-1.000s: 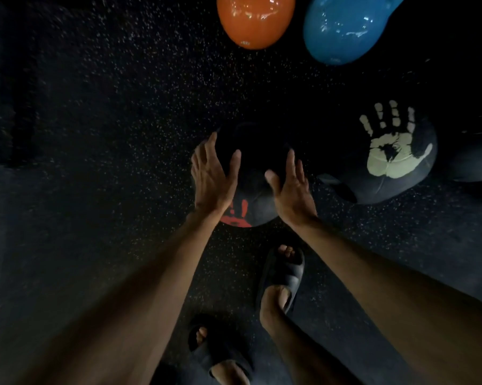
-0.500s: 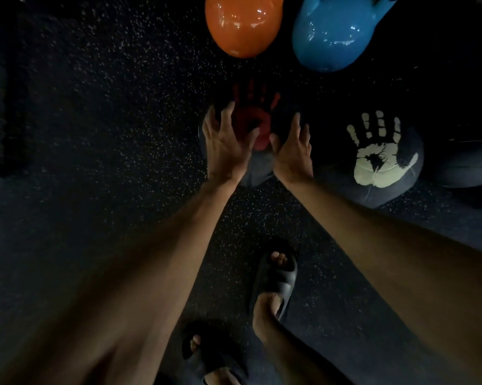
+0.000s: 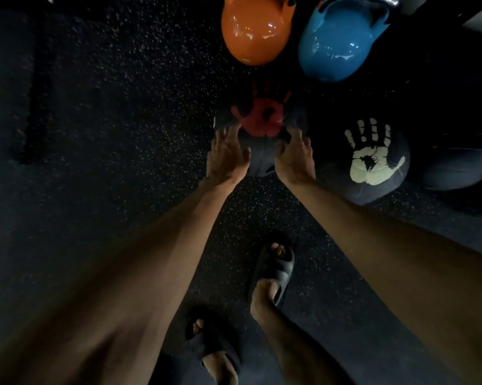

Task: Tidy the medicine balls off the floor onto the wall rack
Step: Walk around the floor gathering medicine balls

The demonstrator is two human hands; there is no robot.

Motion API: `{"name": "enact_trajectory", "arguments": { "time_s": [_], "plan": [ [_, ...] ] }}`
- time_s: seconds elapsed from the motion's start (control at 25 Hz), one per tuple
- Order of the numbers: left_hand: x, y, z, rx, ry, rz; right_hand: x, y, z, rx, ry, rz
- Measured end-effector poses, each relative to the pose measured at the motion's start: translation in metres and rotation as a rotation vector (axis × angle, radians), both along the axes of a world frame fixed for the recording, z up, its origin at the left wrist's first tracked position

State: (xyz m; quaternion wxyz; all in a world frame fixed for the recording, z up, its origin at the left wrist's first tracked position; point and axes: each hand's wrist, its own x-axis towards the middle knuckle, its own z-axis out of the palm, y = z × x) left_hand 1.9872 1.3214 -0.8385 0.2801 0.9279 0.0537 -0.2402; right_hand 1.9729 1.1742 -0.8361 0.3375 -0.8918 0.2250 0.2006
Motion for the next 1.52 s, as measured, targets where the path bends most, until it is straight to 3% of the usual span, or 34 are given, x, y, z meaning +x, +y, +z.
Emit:
{"name": "enact_trajectory", "arguments": {
  "time_s": [0.2,0.36,0.56,1.16,1.52],
  "plan": [
    [-0.055,0.058,0.062,0.163,0.184,-0.119,-0.053,0.043,0.058,-0.061,0.079,0.317],
    [-0.133,0.106,0.104,0.184,0.324,-0.195,-0.116,0.080,0.097,-0.055,0.123,0.381],
    [-0.232,0.157,0.128,0.124,0.305,-0.193,-0.200,0.124,0.134,-0.067,0.169,0.402],
    [-0.583,0.262,0.107,0.100,0.303,0.107,-0.527,0.201,0.142,-0.135,0.194,0.649],
    [-0.838,0.312,0.096,0.096,0.405,0.231,-0.747,0.258,0.113,0.001,0.288,0.776]
  ]
}}
